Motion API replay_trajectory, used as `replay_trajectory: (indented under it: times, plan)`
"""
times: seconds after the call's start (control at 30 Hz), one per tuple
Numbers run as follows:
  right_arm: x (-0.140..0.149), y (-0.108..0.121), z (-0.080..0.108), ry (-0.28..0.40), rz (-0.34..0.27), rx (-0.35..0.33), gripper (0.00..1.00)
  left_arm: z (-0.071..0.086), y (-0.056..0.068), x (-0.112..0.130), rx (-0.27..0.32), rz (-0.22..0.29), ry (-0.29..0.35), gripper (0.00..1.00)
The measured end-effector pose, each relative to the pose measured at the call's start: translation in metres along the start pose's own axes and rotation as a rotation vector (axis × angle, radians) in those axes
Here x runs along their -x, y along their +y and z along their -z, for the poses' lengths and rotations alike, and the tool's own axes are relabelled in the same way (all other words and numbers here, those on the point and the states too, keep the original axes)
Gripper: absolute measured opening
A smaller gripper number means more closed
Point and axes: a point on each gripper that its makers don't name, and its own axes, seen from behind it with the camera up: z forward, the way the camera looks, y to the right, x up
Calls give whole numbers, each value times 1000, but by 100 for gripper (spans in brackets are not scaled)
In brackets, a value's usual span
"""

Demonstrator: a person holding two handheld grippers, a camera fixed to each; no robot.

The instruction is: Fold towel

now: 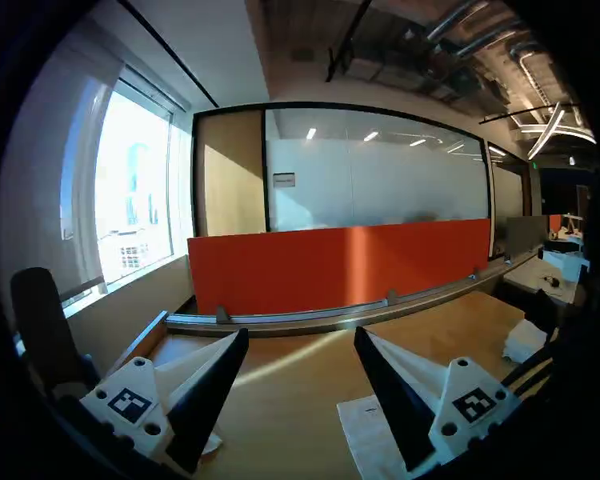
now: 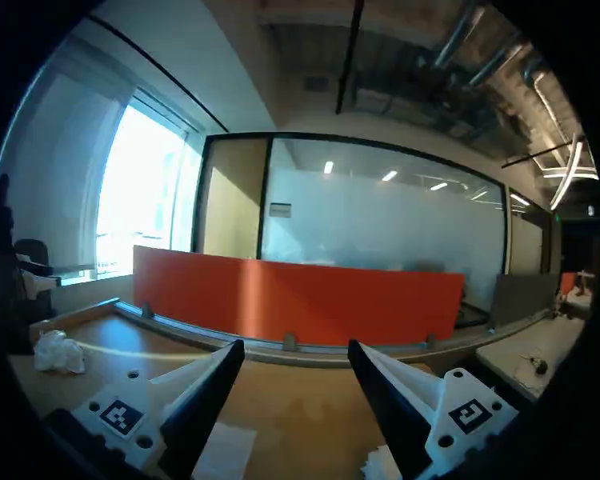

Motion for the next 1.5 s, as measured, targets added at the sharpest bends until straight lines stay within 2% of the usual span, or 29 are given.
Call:
replay_trajectory:
  times: [0.1, 0.27, 0.4, 0.67, 0.93, 1.1, 1.3, 1.5]
  plan:
    - [-1, -10, -4, -10, 12, -55, 100, -1, 8, -1, 42, -16, -13, 98]
    - [-1, -37, -4, -46, 38, -181, 100, 0, 28, 6, 144, -44, -50, 98]
    - [1, -59, -2, -70, 34, -278, 100, 0, 42, 14, 206, -52, -77, 98]
    - [20, -74, -4, -137, 79, -340, 100, -3, 56, 36, 274, -42, -136, 98]
    - [48, -81, 1, -203, 143, -394, 100, 2, 74, 64, 340, -127, -180, 98]
    - [75, -87, 5, -242, 184, -421, 100, 3, 80, 93, 350, -160, -217, 98]
    - [111, -95, 15, -300, 225, -457, 100, 8, 94, 133, 380, -166, -284, 98]
    - [149, -99, 21, -361, 224, -473, 100, 13, 103, 174, 409, -184, -354, 98]
